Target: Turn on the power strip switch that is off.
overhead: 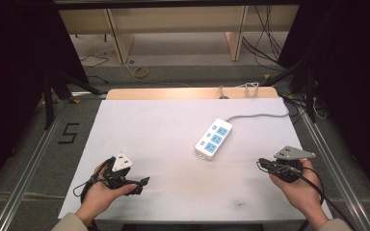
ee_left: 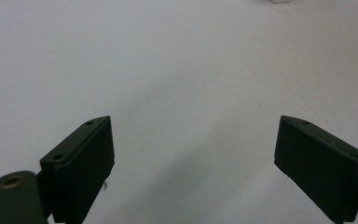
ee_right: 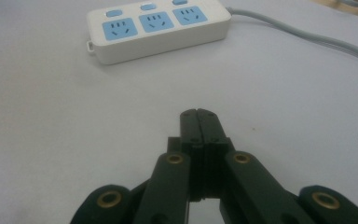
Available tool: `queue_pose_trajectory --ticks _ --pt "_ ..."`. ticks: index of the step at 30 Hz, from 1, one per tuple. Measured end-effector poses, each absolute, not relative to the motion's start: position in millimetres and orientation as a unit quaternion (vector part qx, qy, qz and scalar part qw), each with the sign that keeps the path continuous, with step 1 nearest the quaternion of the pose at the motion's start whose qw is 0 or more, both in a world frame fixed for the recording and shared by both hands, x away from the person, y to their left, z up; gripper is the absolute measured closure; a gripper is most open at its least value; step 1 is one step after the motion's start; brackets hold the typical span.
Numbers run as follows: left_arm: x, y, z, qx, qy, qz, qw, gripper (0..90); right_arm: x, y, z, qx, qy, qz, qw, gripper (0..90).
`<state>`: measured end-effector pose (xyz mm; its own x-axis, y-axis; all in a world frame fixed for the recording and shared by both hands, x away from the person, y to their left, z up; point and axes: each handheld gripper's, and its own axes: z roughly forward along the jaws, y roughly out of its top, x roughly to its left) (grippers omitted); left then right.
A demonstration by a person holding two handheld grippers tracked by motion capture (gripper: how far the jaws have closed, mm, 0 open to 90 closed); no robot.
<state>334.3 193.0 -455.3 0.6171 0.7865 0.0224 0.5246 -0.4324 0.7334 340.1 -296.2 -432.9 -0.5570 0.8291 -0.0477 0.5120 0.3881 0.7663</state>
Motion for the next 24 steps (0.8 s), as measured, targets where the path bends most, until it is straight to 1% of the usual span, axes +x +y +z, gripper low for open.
queue_pose_trajectory --ticks 24 --pt "334 193 -456 0.825 0.4 0.182 0.356 12.2 356 -286 -431 0.415 0.804 0.366 0.216 90.0"
